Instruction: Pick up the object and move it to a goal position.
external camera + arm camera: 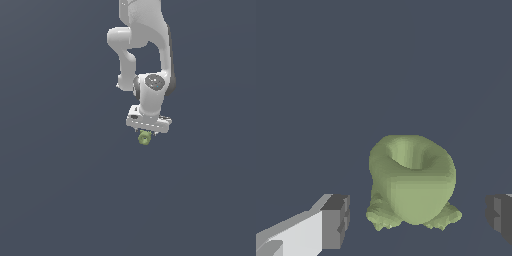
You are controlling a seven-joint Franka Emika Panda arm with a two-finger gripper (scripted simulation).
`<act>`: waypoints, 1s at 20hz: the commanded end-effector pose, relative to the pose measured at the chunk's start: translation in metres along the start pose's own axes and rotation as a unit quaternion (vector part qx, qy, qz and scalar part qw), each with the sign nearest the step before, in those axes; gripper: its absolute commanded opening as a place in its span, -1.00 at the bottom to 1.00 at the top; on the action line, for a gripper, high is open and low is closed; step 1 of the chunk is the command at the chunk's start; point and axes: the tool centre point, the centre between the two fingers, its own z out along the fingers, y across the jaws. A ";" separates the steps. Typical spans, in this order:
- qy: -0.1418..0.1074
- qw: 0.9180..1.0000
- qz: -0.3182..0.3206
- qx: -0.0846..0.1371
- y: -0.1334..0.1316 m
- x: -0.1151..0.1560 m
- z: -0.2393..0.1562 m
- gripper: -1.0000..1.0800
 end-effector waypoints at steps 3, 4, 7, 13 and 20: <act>0.000 1.000 0.001 0.000 0.000 -0.001 0.021 0.92; 0.000 1.000 0.001 0.000 0.000 -0.001 0.024 0.92; 0.000 1.000 0.001 0.000 0.000 -0.001 0.031 0.92; 0.000 1.000 0.001 0.000 0.000 -0.001 0.033 -1.00; 0.000 1.000 0.001 0.000 0.000 -0.001 0.033 -1.00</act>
